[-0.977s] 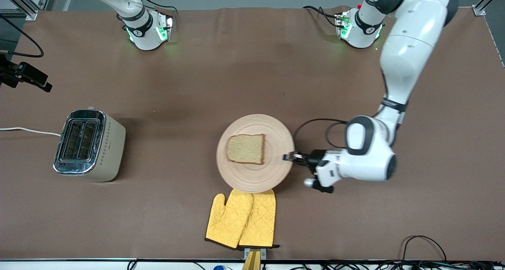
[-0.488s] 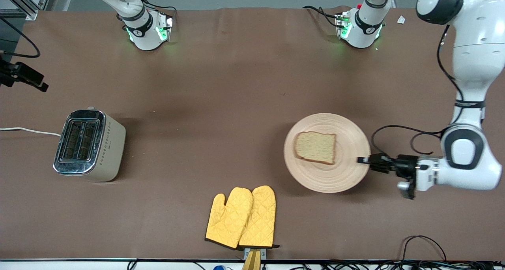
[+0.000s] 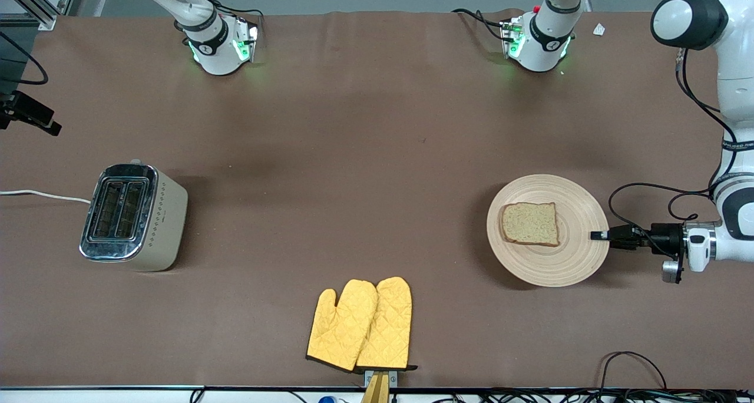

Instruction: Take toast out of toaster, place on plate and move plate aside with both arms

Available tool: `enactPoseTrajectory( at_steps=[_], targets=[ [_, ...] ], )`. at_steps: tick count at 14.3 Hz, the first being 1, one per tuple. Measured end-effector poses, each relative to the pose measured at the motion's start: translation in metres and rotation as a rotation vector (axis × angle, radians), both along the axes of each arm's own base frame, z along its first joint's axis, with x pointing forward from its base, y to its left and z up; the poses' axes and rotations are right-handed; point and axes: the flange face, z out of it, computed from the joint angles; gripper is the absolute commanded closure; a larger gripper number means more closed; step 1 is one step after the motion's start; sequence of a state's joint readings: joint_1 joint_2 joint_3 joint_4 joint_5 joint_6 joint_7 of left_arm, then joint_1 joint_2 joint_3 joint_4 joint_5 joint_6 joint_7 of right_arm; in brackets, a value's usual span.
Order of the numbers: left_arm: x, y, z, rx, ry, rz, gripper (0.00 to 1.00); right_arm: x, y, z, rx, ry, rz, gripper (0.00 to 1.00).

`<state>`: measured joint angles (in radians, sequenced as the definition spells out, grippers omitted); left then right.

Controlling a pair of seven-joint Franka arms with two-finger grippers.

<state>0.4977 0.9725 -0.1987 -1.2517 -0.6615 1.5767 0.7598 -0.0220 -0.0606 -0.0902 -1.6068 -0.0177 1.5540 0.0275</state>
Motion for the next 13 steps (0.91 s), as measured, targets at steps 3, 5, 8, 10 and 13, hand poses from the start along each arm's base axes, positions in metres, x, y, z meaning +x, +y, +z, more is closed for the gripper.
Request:
enactPoseTrajectory(
  at_steps=[3, 5, 8, 10, 13],
  targets=[
    [-0.012, 0.015, -0.031, -0.027, 0.043, 0.025, 0.99, -0.001, 0.005, -0.001, 0.001, 0.012, 0.011, 0.00],
    [-0.014, 0.017, -0.040, -0.032, 0.050, 0.029, 0.96, -0.001, 0.005, -0.001, 0.002, 0.017, 0.011, 0.00],
    [-0.011, 0.019, -0.037, -0.029, 0.041, 0.031, 0.78, -0.001, 0.005, -0.002, 0.002, 0.018, 0.011, 0.00],
    [-0.010, 0.020, -0.034, -0.028, 0.030, 0.030, 0.01, -0.001, 0.006, -0.002, 0.002, 0.018, 0.012, 0.00],
    [-0.007, 0.022, -0.029, -0.028, 0.018, 0.030, 0.00, -0.001, 0.013, -0.002, 0.002, 0.021, 0.026, 0.00]
  ],
)
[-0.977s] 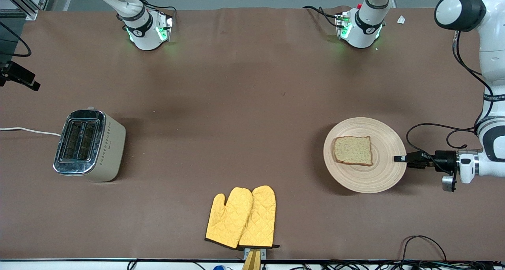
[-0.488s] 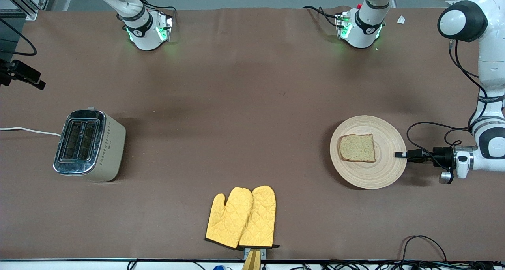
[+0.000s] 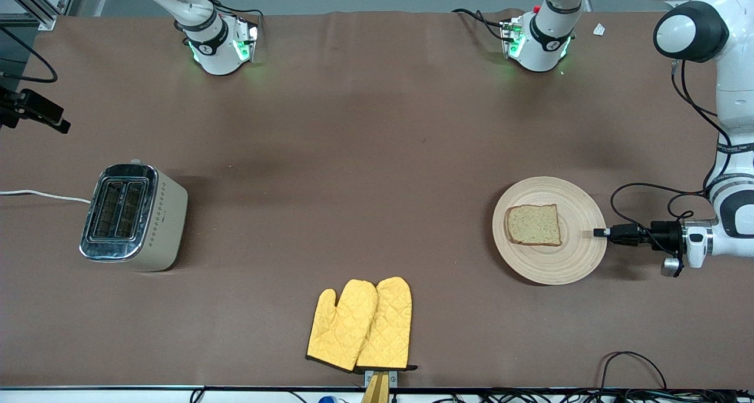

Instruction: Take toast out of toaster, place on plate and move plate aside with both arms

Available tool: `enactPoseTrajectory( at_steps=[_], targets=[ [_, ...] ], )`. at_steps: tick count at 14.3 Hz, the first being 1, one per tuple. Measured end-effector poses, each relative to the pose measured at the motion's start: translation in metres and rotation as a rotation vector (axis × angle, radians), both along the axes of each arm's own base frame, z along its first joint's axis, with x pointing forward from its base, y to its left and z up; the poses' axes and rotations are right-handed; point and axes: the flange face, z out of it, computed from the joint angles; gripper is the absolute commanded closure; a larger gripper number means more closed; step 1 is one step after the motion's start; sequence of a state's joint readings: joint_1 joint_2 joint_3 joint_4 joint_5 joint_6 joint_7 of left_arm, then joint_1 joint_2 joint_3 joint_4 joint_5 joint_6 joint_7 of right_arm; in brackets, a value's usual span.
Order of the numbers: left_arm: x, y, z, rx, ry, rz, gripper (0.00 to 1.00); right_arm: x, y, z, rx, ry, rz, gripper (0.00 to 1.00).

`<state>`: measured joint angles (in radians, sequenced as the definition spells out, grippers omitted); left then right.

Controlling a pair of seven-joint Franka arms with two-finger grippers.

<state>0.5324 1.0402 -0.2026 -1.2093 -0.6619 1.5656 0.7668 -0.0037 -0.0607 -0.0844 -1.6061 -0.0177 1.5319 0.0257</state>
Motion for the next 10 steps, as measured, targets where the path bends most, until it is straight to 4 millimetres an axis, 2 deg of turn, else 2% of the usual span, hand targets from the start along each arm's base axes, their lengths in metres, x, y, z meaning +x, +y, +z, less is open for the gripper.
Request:
enactPoseTrajectory(
  at_steps=[2, 3, 5, 7, 10],
  targets=[
    [0.005, 0.001, 0.009, 0.008, -0.019, -0.002, 0.00, 0.000, 0.003, 0.000, 0.000, 0.000, 0.005, 0.00],
    [0.011, 0.001, 0.021, 0.035, -0.039, -0.019, 0.00, 0.000, 0.002, 0.000, 0.000, 0.000, 0.005, 0.00],
    [0.033, -0.013, 0.068, 0.147, -0.093, -0.092, 0.00, 0.000, 0.002, 0.000, 0.000, 0.000, 0.005, 0.00],
    [0.059, -0.054, 0.135, 0.315, -0.152, -0.186, 0.00, 0.000, 0.002, 0.000, 0.000, 0.003, 0.004, 0.00],
    [0.078, -0.150, 0.240, 0.589, -0.211, -0.270, 0.00, -0.001, 0.003, 0.000, 0.000, 0.005, 0.005, 0.00]
  ],
)
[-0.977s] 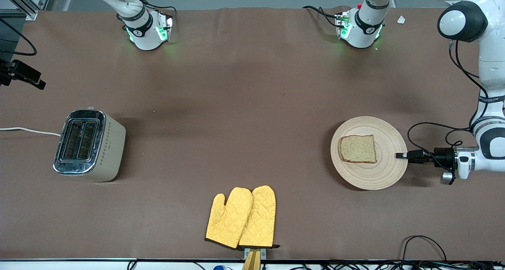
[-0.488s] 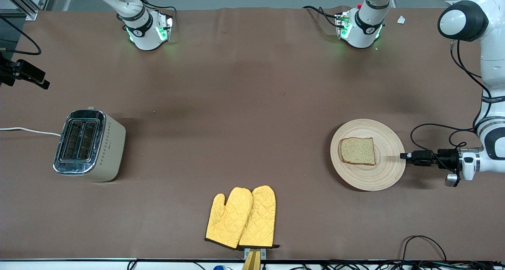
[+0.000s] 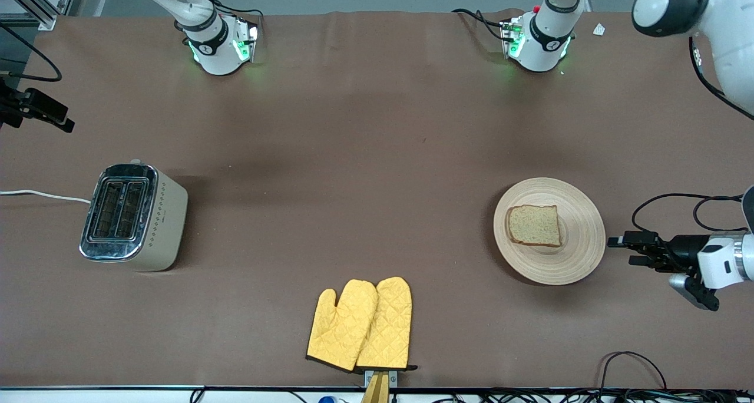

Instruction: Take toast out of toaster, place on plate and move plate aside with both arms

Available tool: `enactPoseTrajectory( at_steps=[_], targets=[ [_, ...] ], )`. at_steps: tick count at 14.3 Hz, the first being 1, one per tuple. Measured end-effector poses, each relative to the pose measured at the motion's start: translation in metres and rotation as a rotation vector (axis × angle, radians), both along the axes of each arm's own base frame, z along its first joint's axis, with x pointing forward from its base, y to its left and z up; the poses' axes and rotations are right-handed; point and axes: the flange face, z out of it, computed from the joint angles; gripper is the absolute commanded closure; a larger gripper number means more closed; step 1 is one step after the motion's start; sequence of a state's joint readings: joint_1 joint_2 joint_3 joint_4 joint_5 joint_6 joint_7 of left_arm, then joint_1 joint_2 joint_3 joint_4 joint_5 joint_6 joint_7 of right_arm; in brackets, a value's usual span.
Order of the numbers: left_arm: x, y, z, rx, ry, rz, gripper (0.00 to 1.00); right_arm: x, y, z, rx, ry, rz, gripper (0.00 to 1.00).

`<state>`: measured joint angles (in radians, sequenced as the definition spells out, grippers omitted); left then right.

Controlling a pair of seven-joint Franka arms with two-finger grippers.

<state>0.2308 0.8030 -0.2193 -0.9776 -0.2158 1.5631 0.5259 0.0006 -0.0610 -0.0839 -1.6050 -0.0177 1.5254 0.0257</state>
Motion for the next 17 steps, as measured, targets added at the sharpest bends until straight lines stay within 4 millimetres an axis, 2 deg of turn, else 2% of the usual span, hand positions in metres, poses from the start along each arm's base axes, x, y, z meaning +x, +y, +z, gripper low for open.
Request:
enactPoseTrajectory(
  at_steps=[2, 3, 4, 6, 9, 11, 13, 14, 17],
  targets=[
    [-0.006, -0.058, 0.069, 0.135, -0.066, 0.002, 0.00, 0.000, 0.000, 0.000, 0.000, 0.001, 0.000, 0.00],
    [-0.014, -0.077, 0.103, 0.170, -0.106, 0.003, 0.00, 0.000, 0.000, 0.000, 0.000, 0.001, 0.000, 0.00],
    [-0.023, -0.085, 0.134, 0.189, -0.142, 0.005, 0.00, 0.000, 0.000, 0.000, 0.000, 0.001, 0.000, 0.00],
    [-0.044, -0.081, 0.188, 0.243, -0.181, 0.027, 0.00, 0.000, 0.000, 0.000, 0.000, 0.001, 0.000, 0.00],
    [-0.082, -0.084, 0.247, 0.331, -0.158, 0.161, 0.00, 0.000, 0.000, 0.000, 0.000, 0.001, 0.000, 0.00],
    [-0.105, -0.089, 0.273, 0.352, -0.138, 0.219, 0.00, 0.000, 0.000, 0.000, 0.000, 0.001, 0.000, 0.00],
    [-0.118, -0.092, 0.285, 0.360, -0.157, 0.255, 0.00, 0.000, 0.000, 0.000, 0.000, 0.001, 0.000, 0.00],
    [-0.121, -0.095, 0.285, 0.360, -0.185, 0.267, 0.00, 0.000, 0.000, 0.000, 0.000, 0.001, 0.000, 0.00],
    [-0.139, -0.108, 0.271, 0.372, -0.235, 0.282, 0.00, 0.000, 0.000, 0.000, 0.000, 0.001, 0.000, 0.00]
  ],
)
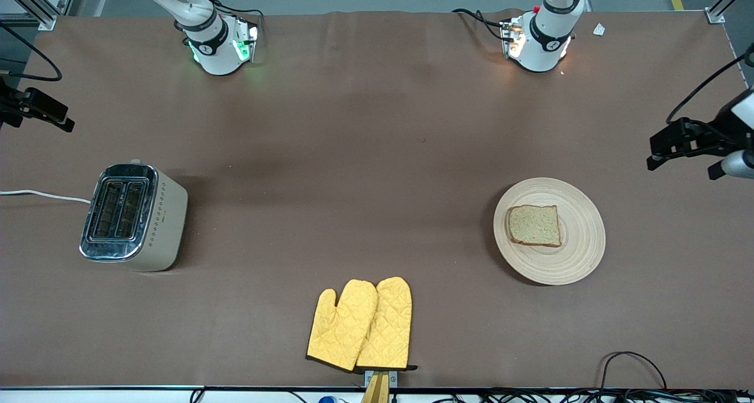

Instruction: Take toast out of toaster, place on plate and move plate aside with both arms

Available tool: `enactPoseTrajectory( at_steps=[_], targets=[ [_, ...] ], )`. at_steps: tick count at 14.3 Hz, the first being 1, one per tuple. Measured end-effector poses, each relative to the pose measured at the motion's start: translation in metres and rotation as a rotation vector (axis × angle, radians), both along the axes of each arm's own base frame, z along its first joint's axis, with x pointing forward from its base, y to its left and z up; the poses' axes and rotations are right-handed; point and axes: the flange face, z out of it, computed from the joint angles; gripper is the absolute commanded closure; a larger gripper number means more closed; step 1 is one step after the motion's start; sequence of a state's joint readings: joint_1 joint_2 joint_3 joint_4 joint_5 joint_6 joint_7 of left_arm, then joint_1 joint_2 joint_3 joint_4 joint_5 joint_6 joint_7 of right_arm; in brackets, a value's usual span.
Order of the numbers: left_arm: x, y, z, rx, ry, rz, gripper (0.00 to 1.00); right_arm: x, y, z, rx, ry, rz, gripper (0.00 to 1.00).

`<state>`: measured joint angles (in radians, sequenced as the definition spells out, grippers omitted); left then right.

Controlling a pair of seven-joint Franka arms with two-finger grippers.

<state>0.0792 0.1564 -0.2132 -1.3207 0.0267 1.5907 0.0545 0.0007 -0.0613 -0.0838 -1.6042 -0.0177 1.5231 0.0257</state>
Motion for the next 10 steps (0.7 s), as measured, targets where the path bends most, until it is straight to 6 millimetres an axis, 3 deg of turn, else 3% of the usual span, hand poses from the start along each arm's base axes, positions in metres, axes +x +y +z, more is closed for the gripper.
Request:
enactPoseTrajectory(
  at_steps=[5, 10],
  targets=[
    [-0.043, -0.007, -0.011, 0.022, 0.002, 0.016, 0.00, 0.000, 0.000, 0.000, 0.000, 0.000, 0.000, 0.00],
    [-0.065, -0.008, -0.016, 0.035, -0.027, 0.017, 0.00, 0.000, 0.000, 0.000, 0.000, 0.000, 0.000, 0.00]
  ],
)
